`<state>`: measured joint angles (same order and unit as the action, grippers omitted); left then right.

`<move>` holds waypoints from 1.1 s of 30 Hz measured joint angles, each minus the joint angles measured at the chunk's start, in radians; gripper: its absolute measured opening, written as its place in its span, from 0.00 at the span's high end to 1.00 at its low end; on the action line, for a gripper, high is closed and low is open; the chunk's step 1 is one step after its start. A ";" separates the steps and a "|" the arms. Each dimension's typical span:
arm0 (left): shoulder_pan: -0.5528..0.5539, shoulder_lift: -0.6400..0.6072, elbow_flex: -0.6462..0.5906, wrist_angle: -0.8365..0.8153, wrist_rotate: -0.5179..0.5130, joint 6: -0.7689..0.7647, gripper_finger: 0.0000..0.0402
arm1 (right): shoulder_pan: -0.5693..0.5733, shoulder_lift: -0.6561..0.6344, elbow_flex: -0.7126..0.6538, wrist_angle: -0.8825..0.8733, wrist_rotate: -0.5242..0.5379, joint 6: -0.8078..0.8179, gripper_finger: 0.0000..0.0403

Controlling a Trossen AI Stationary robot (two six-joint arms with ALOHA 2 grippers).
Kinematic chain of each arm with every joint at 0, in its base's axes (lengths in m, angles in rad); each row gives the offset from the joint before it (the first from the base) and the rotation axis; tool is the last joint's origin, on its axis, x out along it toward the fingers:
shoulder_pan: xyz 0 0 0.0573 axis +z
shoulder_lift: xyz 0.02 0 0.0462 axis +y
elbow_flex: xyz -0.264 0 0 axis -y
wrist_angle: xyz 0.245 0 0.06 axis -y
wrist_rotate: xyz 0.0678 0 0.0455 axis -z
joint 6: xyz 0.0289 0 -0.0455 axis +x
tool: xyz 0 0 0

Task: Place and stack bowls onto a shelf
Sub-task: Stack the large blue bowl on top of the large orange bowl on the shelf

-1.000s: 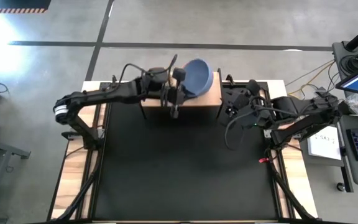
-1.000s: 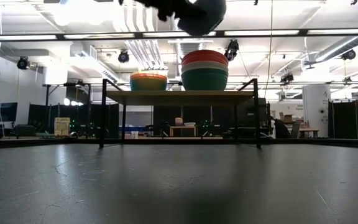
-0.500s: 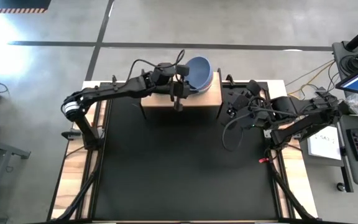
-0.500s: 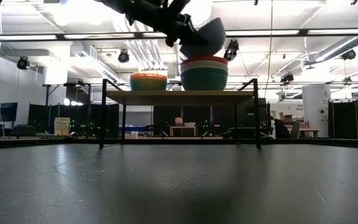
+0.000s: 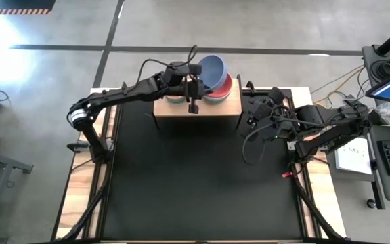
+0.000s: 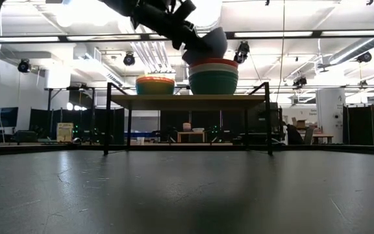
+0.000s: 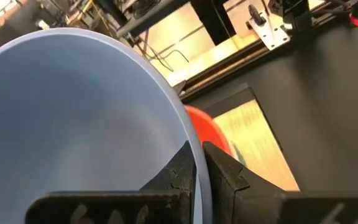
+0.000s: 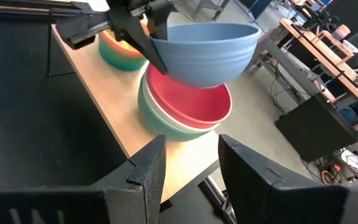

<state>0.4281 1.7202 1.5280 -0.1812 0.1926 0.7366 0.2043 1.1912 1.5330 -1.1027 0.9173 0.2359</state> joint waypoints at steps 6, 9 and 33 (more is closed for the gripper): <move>-0.001 0.029 0.000 0.003 0.000 -0.039 0.99 | 0.000 0.000 0.000 0.000 0.000 0.000 0.66; -0.001 0.045 0.000 0.004 -0.004 -0.063 0.97 | 0.000 0.000 0.000 0.000 0.000 0.000 0.66; -0.001 0.015 0.000 -0.008 -0.233 0.035 0.70 | 0.000 0.000 0.000 -0.016 0.000 0.000 0.66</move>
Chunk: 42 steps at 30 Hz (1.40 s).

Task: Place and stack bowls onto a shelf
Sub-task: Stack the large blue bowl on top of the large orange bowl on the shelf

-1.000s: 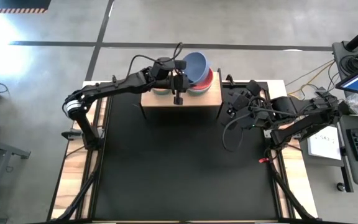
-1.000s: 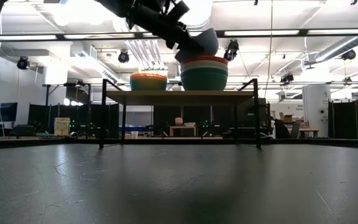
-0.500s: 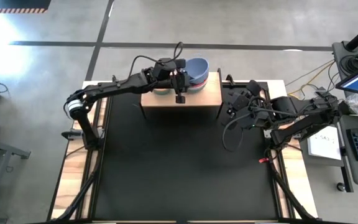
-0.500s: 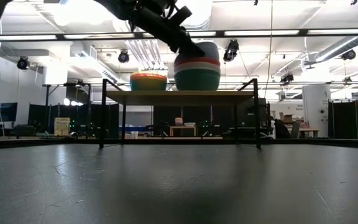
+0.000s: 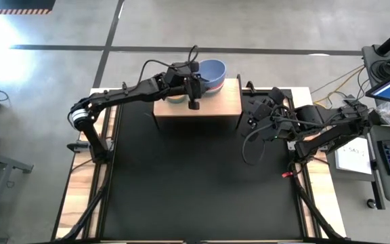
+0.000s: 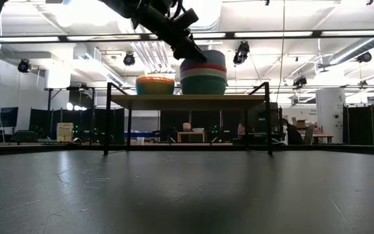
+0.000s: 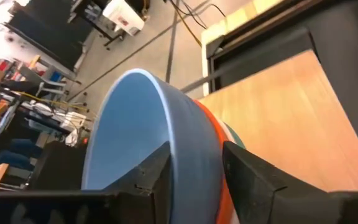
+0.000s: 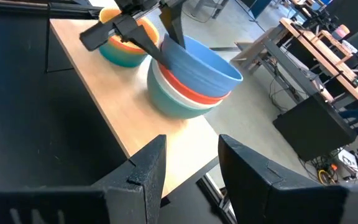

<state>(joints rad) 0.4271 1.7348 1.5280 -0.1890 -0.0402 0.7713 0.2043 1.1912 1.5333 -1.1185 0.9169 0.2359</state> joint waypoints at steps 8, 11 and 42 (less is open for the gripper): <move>-0.002 0.000 0.000 -0.056 0.005 0.006 0.88 | 0.000 0.000 0.000 -0.003 0.000 0.000 0.66; -0.004 0.000 0.000 -0.056 0.005 0.006 0.94 | 0.000 0.000 -0.001 -0.004 0.000 0.004 0.66; -0.016 -0.069 0.000 -0.196 0.005 0.032 1.00 | 0.000 0.000 -0.002 -0.014 -0.010 0.045 0.66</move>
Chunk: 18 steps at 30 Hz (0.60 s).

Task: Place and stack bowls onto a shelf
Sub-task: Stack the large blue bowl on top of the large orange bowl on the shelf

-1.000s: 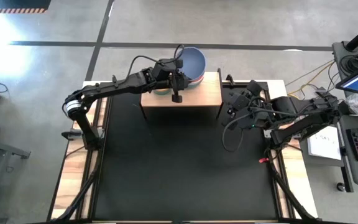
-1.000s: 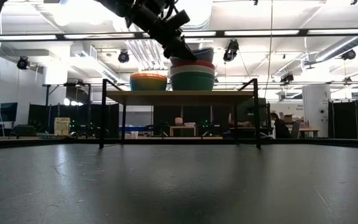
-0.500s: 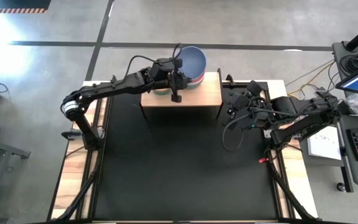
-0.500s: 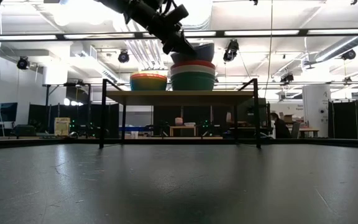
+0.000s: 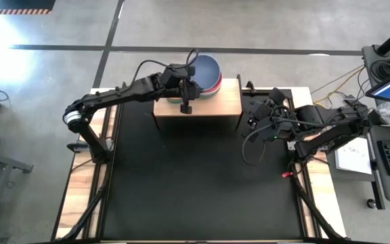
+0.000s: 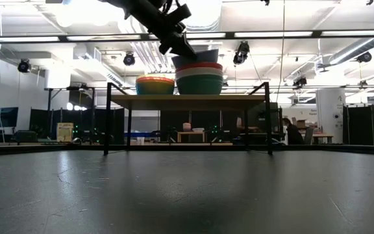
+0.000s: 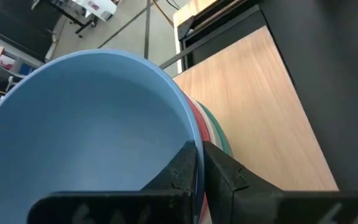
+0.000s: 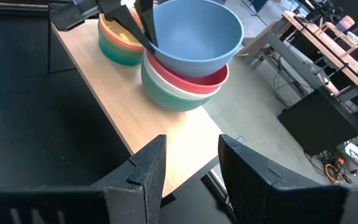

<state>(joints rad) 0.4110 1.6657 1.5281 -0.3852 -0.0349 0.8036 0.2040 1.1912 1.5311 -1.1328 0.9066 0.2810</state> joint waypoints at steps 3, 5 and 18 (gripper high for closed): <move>0.000 0.008 0.040 -0.047 0.000 0.000 1.00 | 0.000 0.000 0.000 0.000 0.000 0.000 0.66; 0.000 0.018 0.085 -0.076 0.001 0.000 1.00 | 0.000 0.000 0.000 0.000 0.000 0.000 0.66; 0.001 0.138 0.345 -0.333 0.074 -0.081 0.99 | 0.000 0.000 -0.007 -0.044 -0.024 0.037 0.66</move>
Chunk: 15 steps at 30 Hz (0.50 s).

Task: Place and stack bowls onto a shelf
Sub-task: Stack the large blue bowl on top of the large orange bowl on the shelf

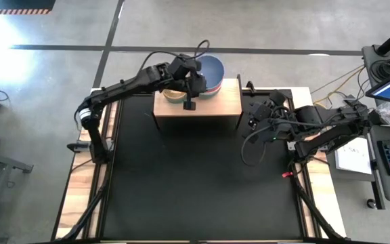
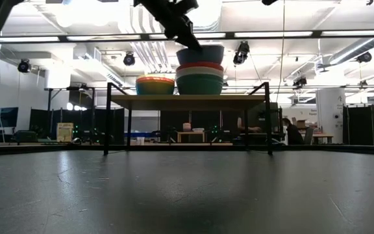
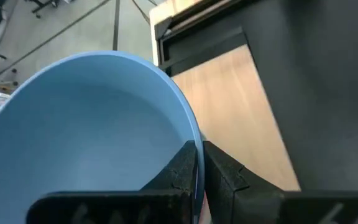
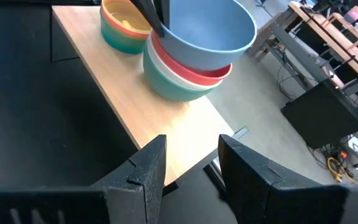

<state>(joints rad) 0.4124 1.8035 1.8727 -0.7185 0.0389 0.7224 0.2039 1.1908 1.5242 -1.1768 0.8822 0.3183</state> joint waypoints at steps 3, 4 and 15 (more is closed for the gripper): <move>0.000 0.034 0.030 -0.005 -0.037 0.023 0.97 | 0.000 0.000 -0.002 -0.006 -0.001 0.016 0.66; 0.000 0.043 0.043 -0.007 -0.059 0.025 0.96 | 0.000 0.000 -0.002 -0.012 0.000 0.021 0.66; 0.000 0.056 0.109 -0.128 -0.076 -0.005 0.78 | 0.000 0.000 -0.002 -0.059 0.000 0.038 0.66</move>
<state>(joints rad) 0.4126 1.8591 1.9822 -0.8467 -0.0367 0.7170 0.2043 1.1908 1.5219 -1.2356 0.8820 0.3565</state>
